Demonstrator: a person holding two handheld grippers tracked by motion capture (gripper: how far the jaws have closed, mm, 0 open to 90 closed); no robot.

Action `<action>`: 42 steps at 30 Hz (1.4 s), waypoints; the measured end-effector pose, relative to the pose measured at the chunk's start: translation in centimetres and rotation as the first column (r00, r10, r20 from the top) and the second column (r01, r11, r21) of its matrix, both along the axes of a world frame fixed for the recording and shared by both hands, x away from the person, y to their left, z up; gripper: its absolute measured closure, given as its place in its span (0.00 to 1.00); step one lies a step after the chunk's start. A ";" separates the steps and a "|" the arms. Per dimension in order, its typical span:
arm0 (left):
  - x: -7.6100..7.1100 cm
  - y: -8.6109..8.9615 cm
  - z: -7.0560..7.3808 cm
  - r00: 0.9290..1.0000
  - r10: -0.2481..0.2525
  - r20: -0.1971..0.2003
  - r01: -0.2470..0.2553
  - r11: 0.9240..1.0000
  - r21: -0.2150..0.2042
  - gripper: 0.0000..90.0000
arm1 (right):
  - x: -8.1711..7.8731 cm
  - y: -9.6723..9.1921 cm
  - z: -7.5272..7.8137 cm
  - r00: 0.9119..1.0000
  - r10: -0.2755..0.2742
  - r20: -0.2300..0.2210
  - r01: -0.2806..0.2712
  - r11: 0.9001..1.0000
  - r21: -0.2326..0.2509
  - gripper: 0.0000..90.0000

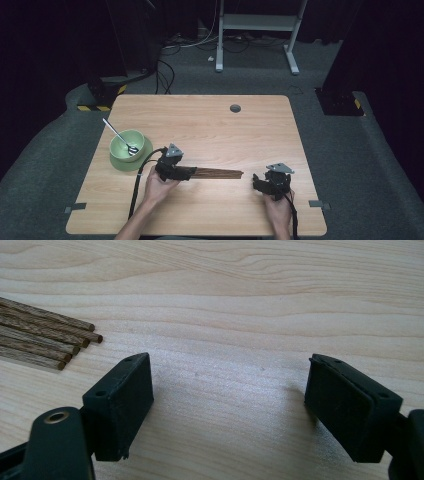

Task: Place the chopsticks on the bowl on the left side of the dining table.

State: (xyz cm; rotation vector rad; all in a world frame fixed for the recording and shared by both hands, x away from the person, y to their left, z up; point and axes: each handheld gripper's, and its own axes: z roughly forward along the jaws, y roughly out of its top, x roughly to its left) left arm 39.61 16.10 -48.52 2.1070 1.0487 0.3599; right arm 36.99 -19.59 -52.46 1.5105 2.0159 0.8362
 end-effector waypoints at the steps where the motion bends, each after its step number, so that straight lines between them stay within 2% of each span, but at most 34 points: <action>1: 0.1 -0.3 0.0 1.000 -0.002 0.004 0.002 1.000 0.006 0.25 | 0.0 0.0 0.0 1.000 0.000 0.000 0.000 1.000 0.000 0.21; 12: 0.8 -2.2 0.4 0.999 -0.040 0.011 0.040 0.998 0.042 0.26 | 0.0 0.0 0.0 1.000 0.000 0.000 0.000 1.000 0.000 0.21; 20: 1.8 -4.1 0.0 0.997 -0.070 -0.011 0.071 0.994 0.077 0.26 | 0.0 0.0 0.0 1.000 0.000 0.000 0.000 1.000 0.000 0.21; 28: 2.4 -5.2 -0.3 0.997 -0.077 -0.018 0.079 0.992 0.102 0.26 | 0.0 0.0 0.0 1.000 0.001 0.001 -0.001 1.000 0.000 0.21; 34: 2.7 -5.9 -0.6 0.997 -0.073 -0.028 0.075 0.992 0.099 0.25 | 0.0 0.0 0.0 1.000 0.001 0.001 -0.001 1.000 0.000 0.21; 42: 3.0 -6.6 -1.2 0.998 -0.067 -0.021 0.069 0.991 0.116 0.26 | 0.0 0.0 0.0 1.000 0.002 0.003 -0.002 1.000 -0.002 0.22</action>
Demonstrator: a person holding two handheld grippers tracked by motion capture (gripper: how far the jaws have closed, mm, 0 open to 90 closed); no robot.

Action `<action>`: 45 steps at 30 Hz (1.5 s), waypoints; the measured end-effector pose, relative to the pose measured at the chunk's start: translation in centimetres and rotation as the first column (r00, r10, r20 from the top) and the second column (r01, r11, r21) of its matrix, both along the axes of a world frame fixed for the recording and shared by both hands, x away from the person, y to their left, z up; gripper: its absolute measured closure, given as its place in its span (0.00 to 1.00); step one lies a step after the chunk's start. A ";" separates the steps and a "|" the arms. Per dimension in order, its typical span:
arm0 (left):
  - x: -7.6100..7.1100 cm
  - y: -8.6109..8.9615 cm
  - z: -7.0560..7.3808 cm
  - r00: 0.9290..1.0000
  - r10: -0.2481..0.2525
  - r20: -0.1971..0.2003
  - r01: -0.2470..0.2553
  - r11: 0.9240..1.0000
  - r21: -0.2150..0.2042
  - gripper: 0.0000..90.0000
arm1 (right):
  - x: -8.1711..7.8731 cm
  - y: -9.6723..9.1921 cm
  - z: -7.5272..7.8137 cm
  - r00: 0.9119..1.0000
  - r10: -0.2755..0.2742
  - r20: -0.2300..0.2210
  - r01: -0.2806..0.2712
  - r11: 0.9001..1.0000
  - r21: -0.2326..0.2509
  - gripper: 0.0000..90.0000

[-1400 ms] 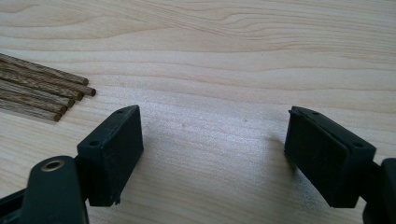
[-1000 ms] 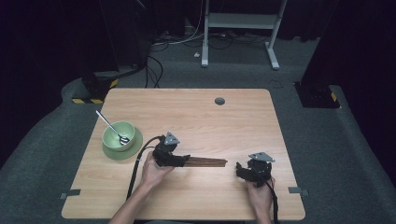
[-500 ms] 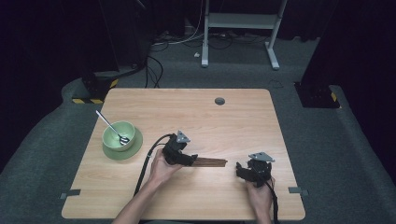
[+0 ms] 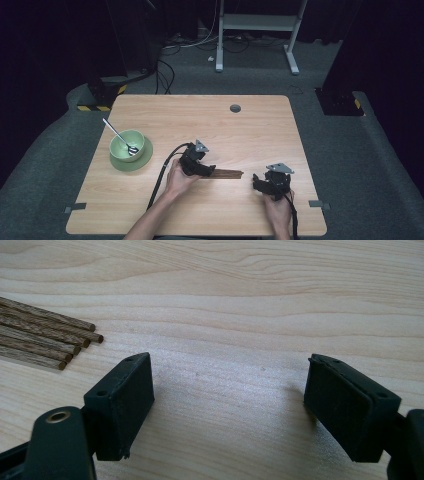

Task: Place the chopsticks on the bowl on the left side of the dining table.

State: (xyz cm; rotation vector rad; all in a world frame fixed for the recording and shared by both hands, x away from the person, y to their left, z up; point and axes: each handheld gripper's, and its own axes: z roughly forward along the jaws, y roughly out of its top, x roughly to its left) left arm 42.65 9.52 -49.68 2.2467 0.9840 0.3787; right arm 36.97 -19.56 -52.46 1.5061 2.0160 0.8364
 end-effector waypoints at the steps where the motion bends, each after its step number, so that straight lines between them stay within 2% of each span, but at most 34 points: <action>1: 0.0 0.0 -0.1 1.000 0.001 0.002 -0.001 1.000 0.004 0.26 | 0.0 0.0 0.0 1.000 0.000 0.000 0.000 1.000 0.000 0.22; 10: 0.4 0.0 -0.6 1.000 0.020 0.003 -0.020 0.999 0.026 0.26 | 0.0 0.0 0.0 1.000 0.000 0.000 0.000 1.000 0.001 0.22; 23: 0.6 0.0 -0.9 1.000 0.020 -0.004 -0.019 0.999 0.040 0.27 | 0.0 0.0 0.0 1.000 0.000 -0.001 0.000 1.000 0.001 0.22; 33: 0.7 0.5 -1.1 0.999 0.036 -0.015 -0.036 0.999 0.026 0.26 | 0.0 0.0 0.0 1.000 0.001 0.000 -0.001 1.000 0.000 0.22; 45: 0.8 0.6 -1.2 0.999 0.039 -0.011 -0.038 0.999 0.036 0.27 | 0.0 0.0 0.0 1.000 0.001 -0.001 -0.001 1.000 0.001 0.22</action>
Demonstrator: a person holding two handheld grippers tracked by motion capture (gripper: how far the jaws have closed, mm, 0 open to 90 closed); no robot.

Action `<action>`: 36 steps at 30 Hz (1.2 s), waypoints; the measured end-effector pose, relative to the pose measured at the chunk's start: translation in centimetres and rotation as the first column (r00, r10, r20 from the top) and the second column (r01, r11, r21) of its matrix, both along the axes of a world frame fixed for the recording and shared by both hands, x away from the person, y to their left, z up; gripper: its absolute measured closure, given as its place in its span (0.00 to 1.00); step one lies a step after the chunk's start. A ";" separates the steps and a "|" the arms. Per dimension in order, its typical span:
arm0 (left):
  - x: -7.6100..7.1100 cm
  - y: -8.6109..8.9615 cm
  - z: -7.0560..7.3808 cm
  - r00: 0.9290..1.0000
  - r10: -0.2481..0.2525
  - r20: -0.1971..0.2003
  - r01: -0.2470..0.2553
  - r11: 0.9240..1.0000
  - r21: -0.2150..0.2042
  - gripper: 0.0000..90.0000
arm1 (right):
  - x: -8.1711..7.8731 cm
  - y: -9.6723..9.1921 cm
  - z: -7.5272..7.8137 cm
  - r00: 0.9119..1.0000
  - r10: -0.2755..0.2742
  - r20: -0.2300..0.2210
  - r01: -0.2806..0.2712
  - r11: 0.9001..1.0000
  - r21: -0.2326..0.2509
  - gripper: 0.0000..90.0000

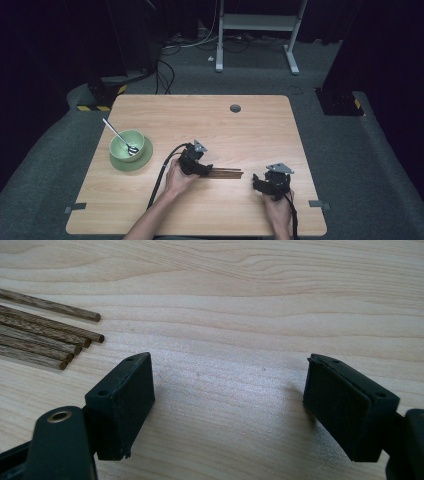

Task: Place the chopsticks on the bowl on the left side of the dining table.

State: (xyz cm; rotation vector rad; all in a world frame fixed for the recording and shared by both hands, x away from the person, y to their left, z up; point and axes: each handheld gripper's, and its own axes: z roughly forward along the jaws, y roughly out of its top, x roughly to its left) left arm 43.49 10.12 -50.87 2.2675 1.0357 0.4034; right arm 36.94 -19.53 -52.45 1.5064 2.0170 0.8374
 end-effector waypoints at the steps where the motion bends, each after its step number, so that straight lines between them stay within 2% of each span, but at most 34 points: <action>1: 0.0 0.0 0.0 1.000 0.000 -0.001 0.000 1.000 0.002 0.27 | 0.0 0.0 0.0 1.000 0.000 0.000 0.000 1.000 0.000 0.22; 10: 0.5 -0.1 -0.1 1.000 0.003 -0.006 -0.003 1.000 0.004 0.28 | 0.0 0.0 0.0 1.000 -0.001 0.001 0.001 1.000 0.000 0.22; 14: 0.7 -0.1 -0.1 1.000 -0.001 -0.006 0.001 1.000 0.013 0.30 | 0.0 0.0 0.0 1.000 -0.001 0.001 0.001 1.000 0.000 0.22; 21: 1.2 0.2 -0.2 1.000 0.003 -0.024 -0.003 1.000 -0.003 0.33 | 0.0 0.0 0.0 1.000 -0.001 0.001 0.001 1.000 0.000 0.22; 28: 1.9 0.3 0.0 0.999 0.010 -0.035 -0.010 1.000 0.004 0.35 | 0.0 0.0 0.0 1.000 -0.001 0.001 0.001 1.000 0.000 0.22; 36: 2.6 0.5 0.0 0.999 0.018 -0.033 -0.018 1.000 0.006 0.39 | 0.0 0.0 0.0 1.000 -0.001 0.001 0.001 1.000 0.000 0.22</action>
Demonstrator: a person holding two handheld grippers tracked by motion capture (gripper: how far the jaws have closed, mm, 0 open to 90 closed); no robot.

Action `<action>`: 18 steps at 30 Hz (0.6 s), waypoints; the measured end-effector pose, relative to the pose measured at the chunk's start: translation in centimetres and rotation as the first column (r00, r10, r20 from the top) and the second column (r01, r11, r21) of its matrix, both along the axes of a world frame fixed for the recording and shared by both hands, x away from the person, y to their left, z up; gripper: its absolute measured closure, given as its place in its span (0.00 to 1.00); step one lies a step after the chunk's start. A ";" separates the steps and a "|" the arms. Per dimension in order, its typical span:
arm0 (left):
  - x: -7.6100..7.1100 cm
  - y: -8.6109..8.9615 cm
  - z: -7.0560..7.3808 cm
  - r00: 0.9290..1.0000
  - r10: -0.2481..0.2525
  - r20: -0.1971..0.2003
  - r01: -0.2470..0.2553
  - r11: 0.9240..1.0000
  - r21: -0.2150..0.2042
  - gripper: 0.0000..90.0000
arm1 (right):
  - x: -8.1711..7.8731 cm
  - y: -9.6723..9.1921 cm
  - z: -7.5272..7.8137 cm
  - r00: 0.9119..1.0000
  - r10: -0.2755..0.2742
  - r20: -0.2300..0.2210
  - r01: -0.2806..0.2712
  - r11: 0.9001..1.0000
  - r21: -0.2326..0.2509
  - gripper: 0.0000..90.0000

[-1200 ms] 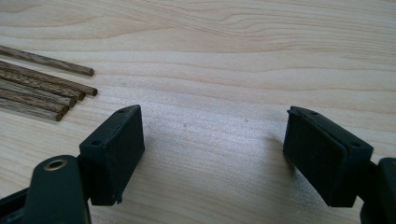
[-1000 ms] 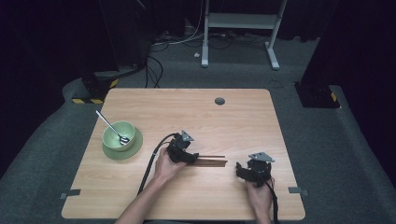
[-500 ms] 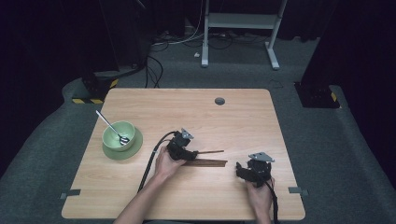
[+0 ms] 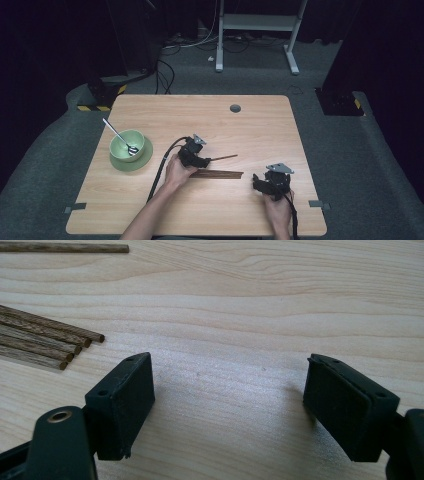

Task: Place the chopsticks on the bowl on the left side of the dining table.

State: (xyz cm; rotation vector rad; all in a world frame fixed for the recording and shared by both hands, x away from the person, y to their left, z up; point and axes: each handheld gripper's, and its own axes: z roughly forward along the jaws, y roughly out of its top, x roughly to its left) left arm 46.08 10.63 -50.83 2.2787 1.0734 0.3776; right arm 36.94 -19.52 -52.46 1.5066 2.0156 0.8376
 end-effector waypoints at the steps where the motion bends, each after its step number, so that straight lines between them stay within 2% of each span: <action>1: 0.1 0.0 0.0 1.000 0.000 -0.002 0.000 1.000 0.001 0.40 | 0.0 0.0 0.0 1.000 0.000 0.000 0.000 1.000 0.000 0.22; 8: 0.8 0.2 0.1 1.000 0.003 -0.005 -0.003 1.000 0.007 0.45 | 0.0 0.0 0.0 1.000 0.000 0.000 0.000 1.000 0.000 0.22; 18: 1.5 0.9 0.1 1.000 0.024 0.006 -0.024 1.000 -0.006 0.56 | 0.0 0.0 0.0 1.000 0.002 0.001 -0.002 1.000 0.000 0.22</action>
